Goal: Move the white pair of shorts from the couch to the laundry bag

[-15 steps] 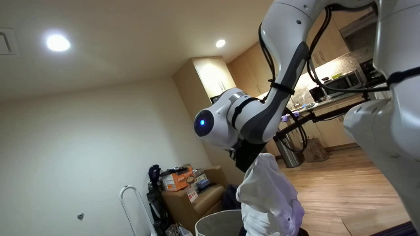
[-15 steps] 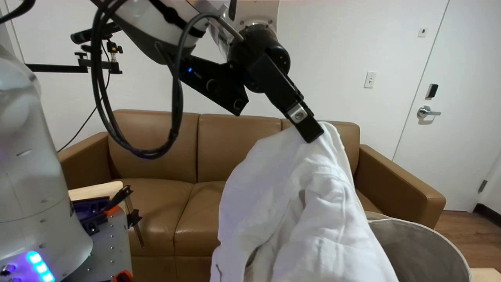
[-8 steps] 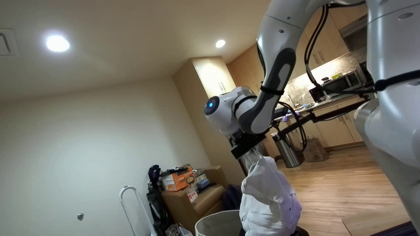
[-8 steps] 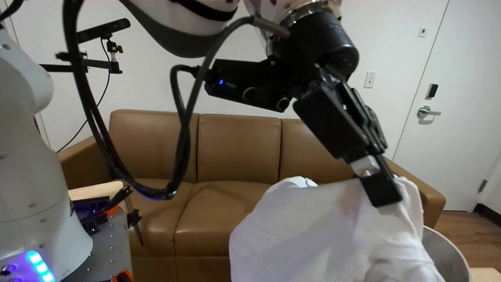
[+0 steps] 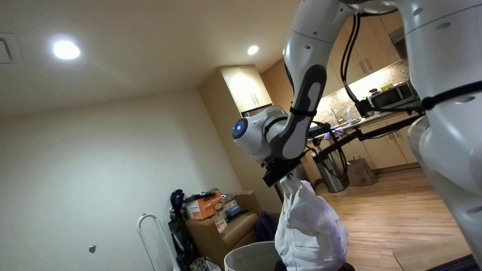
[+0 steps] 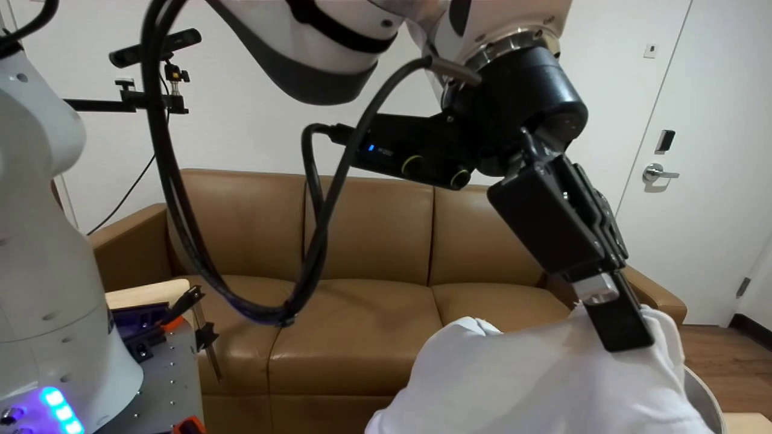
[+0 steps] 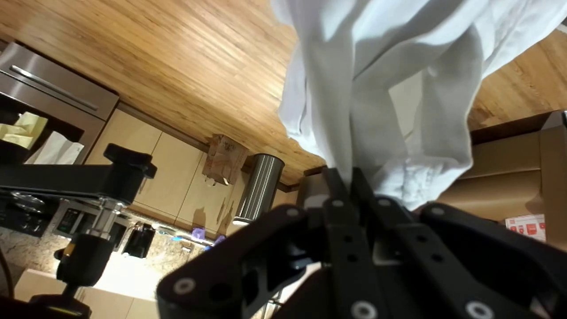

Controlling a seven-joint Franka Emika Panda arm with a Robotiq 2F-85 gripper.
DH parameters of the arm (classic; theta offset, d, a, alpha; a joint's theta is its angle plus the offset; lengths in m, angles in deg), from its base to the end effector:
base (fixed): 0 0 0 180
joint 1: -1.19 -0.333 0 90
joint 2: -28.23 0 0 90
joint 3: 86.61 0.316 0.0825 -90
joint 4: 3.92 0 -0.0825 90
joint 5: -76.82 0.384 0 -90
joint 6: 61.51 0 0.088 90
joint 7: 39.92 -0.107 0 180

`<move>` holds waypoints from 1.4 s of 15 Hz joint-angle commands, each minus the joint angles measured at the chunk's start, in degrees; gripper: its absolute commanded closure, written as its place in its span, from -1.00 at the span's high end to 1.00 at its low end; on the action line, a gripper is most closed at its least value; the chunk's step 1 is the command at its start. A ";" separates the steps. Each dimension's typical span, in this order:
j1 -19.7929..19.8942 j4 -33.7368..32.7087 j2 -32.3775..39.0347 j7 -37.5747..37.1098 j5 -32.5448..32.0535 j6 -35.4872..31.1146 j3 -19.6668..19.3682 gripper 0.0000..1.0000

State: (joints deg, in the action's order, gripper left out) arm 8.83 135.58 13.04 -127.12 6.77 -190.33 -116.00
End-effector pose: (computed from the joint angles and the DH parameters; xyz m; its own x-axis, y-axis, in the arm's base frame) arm 0.3579 -0.3067 0.4074 0.2383 -0.6759 0.6974 -0.9658 -0.0891 0.2436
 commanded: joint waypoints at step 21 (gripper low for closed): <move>1.62 -0.78 8.69 46.98 42.96 -29.08 2.15 -0.87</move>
State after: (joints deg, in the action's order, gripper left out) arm 14.59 135.18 18.88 -91.07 39.08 -214.78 -111.83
